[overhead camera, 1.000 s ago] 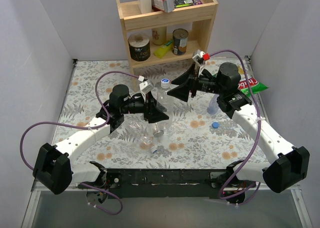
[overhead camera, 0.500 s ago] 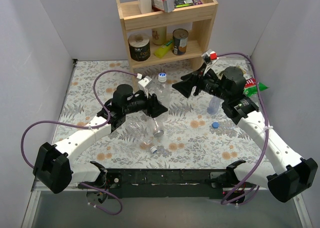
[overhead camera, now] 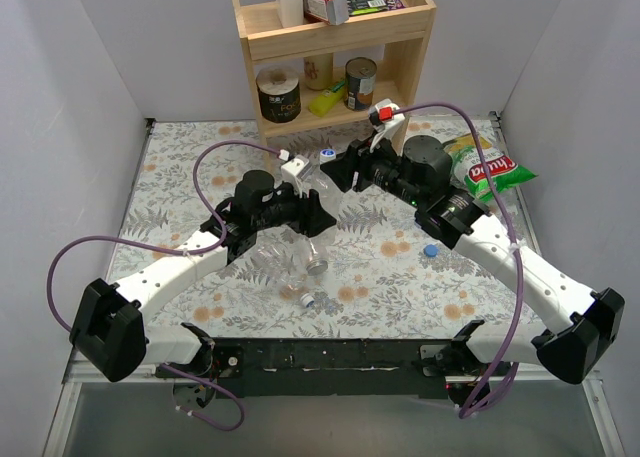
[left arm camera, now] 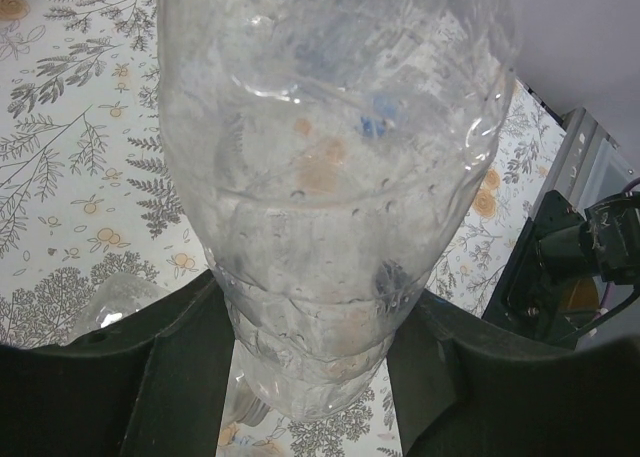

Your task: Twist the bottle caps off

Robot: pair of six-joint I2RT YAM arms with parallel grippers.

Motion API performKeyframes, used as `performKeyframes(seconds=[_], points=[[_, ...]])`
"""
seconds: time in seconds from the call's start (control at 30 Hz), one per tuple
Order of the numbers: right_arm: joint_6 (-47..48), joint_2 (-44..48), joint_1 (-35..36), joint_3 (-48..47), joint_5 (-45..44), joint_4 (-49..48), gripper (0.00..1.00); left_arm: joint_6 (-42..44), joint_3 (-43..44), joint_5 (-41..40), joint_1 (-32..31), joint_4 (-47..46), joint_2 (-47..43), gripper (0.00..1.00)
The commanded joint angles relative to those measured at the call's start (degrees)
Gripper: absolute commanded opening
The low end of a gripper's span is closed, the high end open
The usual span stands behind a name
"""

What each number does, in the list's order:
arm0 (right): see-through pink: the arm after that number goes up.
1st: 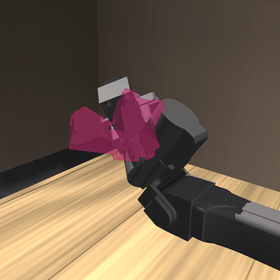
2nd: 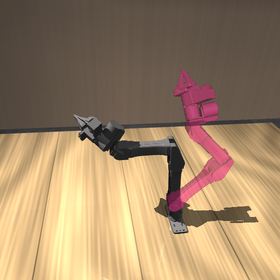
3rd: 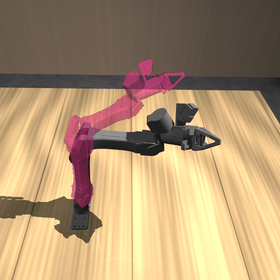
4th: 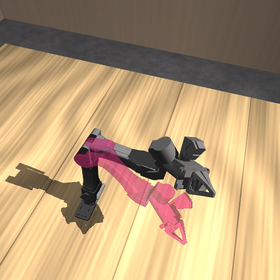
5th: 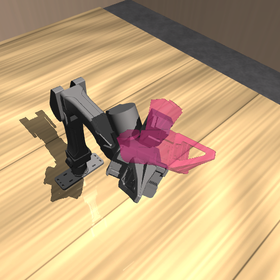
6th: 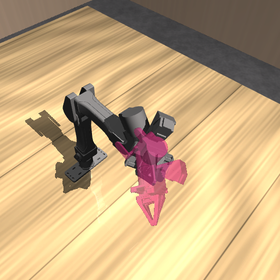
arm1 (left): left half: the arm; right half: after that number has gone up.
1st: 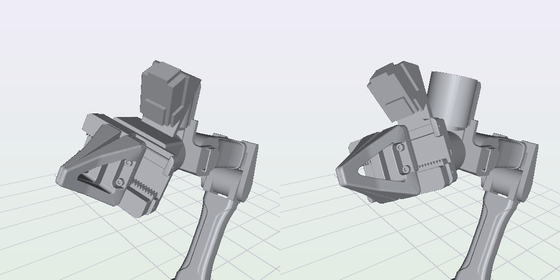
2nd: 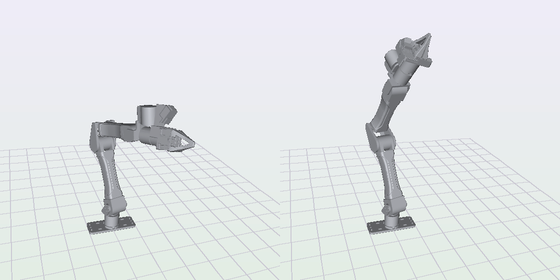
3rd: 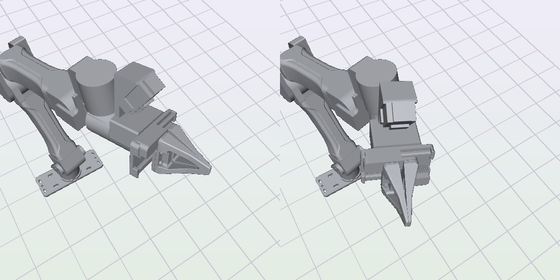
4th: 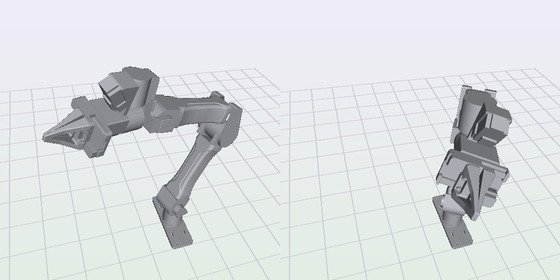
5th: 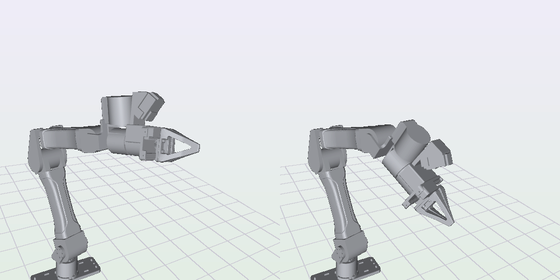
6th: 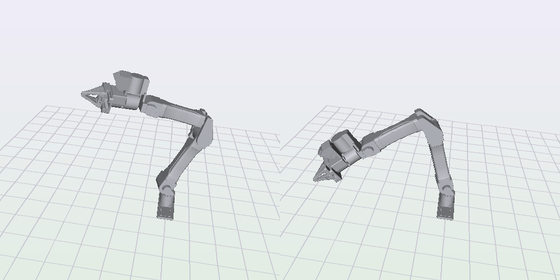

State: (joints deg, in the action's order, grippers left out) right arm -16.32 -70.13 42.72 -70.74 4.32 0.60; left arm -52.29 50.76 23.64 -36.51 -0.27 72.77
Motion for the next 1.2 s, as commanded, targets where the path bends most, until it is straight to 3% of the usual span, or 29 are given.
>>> performKeyframes(seconds=[0.0,1.0,1.13,1.17], points=[[1.02,-1.32,0.79,-3.35,-3.96,-0.69,0.54,1.05,2.67,-1.05,-0.58,-0.08,-0.61,0.41],[0.41,-3.79,0.87,-3.70,-3.09,-0.07,0.51,4.22,3.90,-3.25,-4.53,4.05,0.53,0.41],[0.41,-3.70,0.87,-3.53,-3.44,-0.07,0.44,4.39,3.99,-3.25,-4.62,4.14,0.62,0.41],[0.32,-3.70,0.87,-3.53,-3.52,-0.07,0.38,4.48,3.91,-3.25,-4.71,4.23,0.62,0.41]])
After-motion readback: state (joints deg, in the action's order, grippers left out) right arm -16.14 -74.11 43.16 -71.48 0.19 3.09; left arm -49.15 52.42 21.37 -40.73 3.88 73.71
